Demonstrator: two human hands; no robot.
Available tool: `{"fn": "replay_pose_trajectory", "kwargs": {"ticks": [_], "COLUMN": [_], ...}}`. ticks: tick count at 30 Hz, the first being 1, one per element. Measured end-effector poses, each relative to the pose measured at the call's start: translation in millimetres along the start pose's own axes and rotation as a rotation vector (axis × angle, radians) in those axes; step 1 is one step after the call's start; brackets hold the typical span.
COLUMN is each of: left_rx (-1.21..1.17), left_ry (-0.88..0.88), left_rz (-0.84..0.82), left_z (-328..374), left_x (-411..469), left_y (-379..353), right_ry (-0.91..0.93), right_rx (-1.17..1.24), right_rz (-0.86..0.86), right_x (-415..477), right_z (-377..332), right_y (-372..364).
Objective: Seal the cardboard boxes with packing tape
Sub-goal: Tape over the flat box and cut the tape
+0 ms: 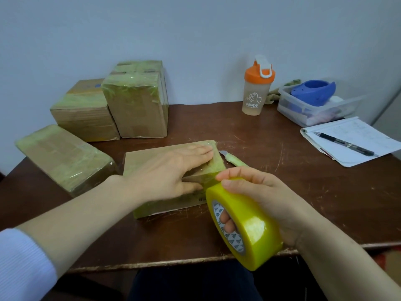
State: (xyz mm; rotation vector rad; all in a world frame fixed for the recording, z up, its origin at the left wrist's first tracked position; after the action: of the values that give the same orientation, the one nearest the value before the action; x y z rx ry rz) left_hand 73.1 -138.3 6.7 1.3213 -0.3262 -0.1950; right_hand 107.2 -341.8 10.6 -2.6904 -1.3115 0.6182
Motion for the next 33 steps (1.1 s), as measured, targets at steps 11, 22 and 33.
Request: {"fn": "replay_pose_trajectory", "kwargs": {"ticks": [11, 22, 33], "left_rx": [0.139, 0.159, 0.250], "left_ry": [0.116, 0.000, 0.010], "left_rz": [-0.339, -0.351, -0.023], "left_z": [-2.1, -6.1, 13.9], "left_x": [35.4, 53.5, -2.8], "left_y": [17.3, 18.3, -0.9], "right_ry": [-0.005, -0.001, 0.005], "right_rx": [-0.009, -0.003, -0.014], "right_rz": [0.019, 0.005, 0.001], "right_x": [-0.3, -0.2, -1.2], "right_z": [-0.9, 1.1, 1.5], "right_y": [-1.6, 1.1, 0.6]}}
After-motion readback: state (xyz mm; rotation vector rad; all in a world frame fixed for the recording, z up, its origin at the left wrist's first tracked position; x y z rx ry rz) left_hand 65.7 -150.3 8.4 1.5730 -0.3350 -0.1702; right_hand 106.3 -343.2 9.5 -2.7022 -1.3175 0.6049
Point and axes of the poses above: each hand's wrist, its own x-axis towards the middle knuckle, its own y-axis out of the back of the hand, z = x × y, the point moved 1 cm from there along x, towards the middle knuckle, and after that the axes turned 3 degrees about -y, right-handed, at the moved point
